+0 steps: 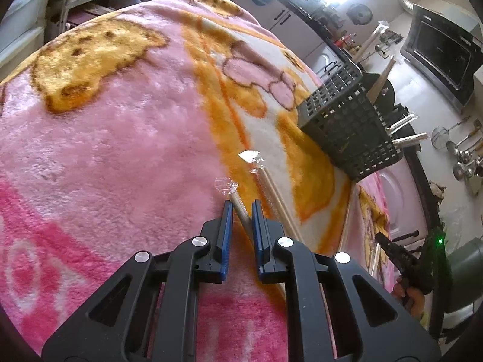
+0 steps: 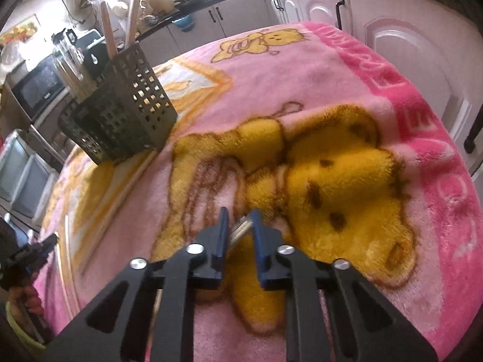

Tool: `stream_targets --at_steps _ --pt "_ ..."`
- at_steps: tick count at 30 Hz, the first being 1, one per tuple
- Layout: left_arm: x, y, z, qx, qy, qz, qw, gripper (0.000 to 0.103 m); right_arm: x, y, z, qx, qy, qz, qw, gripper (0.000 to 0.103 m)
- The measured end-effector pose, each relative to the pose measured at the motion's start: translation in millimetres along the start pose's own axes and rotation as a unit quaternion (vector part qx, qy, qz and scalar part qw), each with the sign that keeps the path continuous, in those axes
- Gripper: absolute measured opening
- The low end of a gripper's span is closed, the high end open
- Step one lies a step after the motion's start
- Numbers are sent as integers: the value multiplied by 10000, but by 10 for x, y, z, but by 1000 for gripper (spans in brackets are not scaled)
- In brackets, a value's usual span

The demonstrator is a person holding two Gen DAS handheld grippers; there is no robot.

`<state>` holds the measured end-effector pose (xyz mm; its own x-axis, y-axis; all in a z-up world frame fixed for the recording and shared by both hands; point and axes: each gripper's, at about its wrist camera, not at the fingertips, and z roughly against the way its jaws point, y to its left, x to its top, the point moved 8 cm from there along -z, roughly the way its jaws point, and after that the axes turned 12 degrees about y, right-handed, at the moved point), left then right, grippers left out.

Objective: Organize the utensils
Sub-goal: 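Close the left gripper on another wrapped chopstick, then lift the chopstick and carry it down over the grey caddy opening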

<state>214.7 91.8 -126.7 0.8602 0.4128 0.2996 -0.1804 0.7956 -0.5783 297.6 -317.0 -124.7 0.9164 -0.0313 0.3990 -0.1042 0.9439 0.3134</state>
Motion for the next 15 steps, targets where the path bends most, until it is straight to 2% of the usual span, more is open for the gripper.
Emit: stream_targets --at_steps 7,15 --pt "40 -36 115 87 -148 -154 9997 6 109 287 184 56 -274 505 9983 10" --pt "235 -374 420 184 -513 -660 9963 3 264 857 519 243 -684 1226 9898 7"
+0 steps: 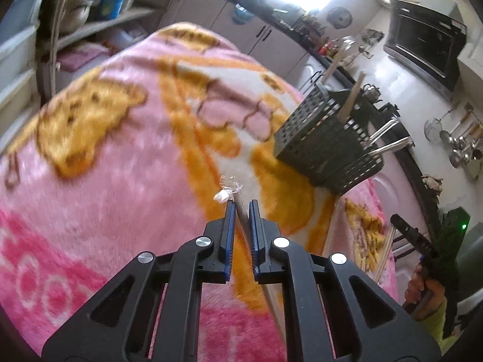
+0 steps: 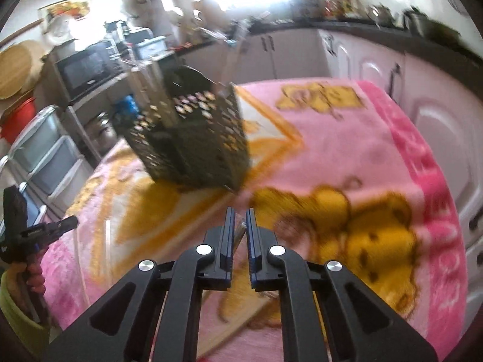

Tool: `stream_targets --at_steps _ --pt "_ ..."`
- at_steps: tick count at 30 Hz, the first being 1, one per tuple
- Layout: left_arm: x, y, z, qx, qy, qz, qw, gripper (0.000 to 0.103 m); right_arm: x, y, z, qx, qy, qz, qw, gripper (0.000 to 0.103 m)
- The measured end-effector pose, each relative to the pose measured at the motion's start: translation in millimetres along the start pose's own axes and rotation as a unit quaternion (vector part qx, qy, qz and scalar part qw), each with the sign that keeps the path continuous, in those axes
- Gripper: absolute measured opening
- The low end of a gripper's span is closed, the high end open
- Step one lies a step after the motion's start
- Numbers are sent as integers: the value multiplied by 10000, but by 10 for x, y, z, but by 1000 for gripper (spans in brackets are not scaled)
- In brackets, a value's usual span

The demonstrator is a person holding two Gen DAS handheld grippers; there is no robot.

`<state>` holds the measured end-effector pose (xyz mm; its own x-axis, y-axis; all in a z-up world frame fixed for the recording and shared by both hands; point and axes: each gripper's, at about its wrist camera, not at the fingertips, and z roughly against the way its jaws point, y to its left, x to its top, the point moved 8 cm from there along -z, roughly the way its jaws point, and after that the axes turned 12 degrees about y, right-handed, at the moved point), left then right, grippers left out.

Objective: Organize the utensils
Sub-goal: 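Lift the chopstick and carry it down over the grey caddy opening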

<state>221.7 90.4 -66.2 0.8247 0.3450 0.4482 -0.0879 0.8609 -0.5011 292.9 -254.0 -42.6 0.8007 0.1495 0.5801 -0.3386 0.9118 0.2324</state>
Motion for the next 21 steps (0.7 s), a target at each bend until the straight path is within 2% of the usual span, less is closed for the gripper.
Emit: stream_targets --at_steps 11,21 --pt "384 -487 325 54 -506 -614 9968 1 386 613 426 114 -645 795 9947 5" --pt "691 -712 483 -41 -802 -804 9935 1 596 791 563 70 -964 975 9905 4"
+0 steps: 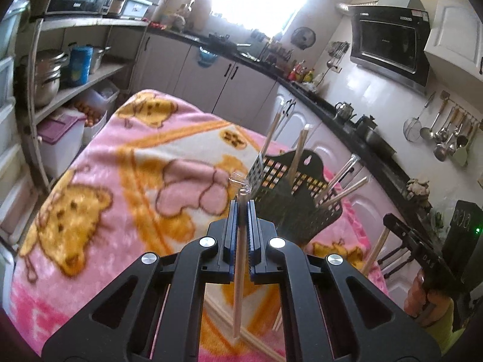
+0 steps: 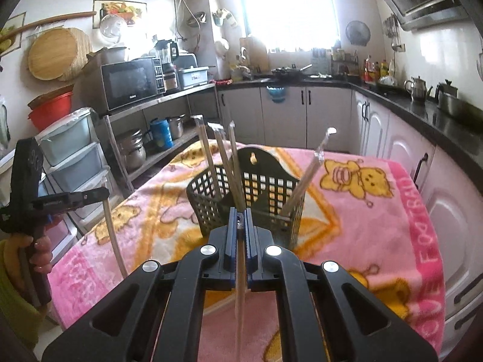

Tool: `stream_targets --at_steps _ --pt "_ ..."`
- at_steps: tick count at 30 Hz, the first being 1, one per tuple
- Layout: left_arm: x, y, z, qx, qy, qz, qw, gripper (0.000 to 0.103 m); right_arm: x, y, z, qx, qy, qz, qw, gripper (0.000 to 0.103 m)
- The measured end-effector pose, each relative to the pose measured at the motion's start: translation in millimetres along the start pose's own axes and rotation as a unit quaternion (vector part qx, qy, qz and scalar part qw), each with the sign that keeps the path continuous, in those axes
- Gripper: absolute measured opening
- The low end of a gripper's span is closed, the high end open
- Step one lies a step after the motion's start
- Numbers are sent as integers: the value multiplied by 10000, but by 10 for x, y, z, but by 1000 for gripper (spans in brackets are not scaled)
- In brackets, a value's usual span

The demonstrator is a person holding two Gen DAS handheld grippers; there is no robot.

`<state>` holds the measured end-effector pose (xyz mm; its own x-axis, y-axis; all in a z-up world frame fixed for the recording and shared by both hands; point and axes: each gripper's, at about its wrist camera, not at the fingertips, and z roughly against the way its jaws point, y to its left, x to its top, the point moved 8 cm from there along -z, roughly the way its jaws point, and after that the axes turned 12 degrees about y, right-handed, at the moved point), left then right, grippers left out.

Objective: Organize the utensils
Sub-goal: 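Lift the chopstick and carry it down over the grey caddy opening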

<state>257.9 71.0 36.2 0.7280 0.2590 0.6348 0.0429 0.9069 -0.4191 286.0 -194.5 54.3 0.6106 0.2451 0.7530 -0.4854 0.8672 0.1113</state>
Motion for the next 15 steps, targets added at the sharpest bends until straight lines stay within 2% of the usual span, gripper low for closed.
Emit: stream_targets --at_steps 15 --pt "650 -452 84 -128 -493 -420 9978 1 560 31 94 3 -514 48 9987 4"
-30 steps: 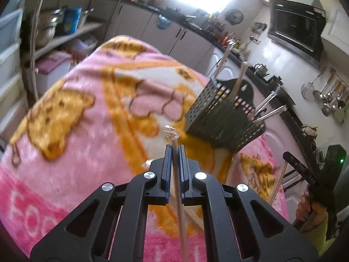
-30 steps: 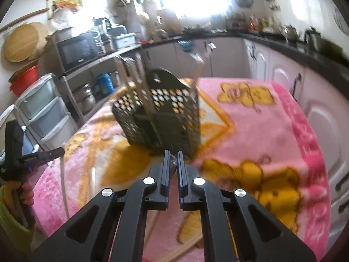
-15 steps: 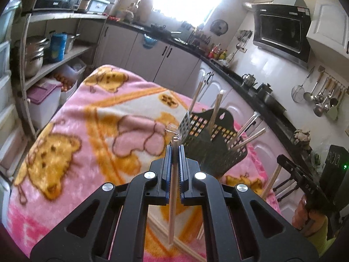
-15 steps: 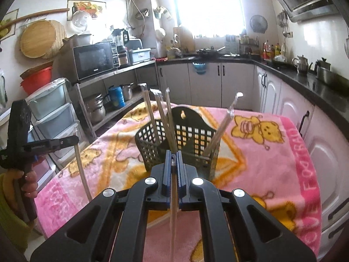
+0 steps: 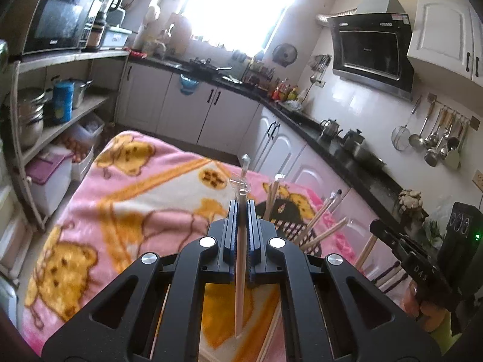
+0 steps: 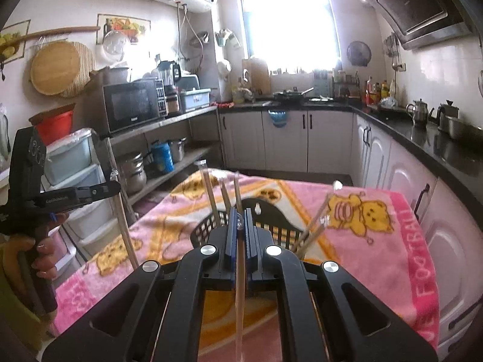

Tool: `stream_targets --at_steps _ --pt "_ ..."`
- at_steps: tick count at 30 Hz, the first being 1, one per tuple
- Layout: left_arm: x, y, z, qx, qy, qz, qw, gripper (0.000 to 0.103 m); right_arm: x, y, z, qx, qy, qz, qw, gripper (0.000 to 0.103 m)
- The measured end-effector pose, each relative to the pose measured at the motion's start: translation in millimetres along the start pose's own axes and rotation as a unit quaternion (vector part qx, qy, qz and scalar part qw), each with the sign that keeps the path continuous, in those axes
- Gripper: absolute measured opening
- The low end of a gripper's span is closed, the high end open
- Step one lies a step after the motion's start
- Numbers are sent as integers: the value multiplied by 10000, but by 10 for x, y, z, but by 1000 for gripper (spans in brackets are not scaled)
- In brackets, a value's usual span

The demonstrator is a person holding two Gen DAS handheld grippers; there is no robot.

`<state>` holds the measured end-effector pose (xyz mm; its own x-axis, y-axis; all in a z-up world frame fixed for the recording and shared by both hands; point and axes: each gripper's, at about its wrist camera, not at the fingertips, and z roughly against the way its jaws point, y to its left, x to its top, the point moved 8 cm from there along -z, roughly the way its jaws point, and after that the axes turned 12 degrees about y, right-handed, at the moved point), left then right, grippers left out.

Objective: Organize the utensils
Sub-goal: 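Lift the chopstick and carry it down over the grey caddy opening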

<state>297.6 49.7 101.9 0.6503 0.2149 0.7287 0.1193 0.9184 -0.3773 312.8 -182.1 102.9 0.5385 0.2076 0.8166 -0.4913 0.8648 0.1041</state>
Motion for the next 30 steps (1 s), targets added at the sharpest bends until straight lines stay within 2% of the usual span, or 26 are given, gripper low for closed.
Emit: stream_targets --at_steps 14,20,26,30 --pt "638 -234 -171 146 -461 -285 9984 1 580 -136 -117 -111 -374 -67 9992 4" --pt "833 -287 -301 133 -618 -285 9976 1 856 -240 -177 -315 -605 -75 9976 4" --pt "882 -304 -462 243 -759 -347 9962 1 1061 -369 -283 -439 -803 -180 9956 4" --pt "807 -236 -648 277 -671 -256 9970 1 1074 -437 -443 -530 -817 -210 9950 4"
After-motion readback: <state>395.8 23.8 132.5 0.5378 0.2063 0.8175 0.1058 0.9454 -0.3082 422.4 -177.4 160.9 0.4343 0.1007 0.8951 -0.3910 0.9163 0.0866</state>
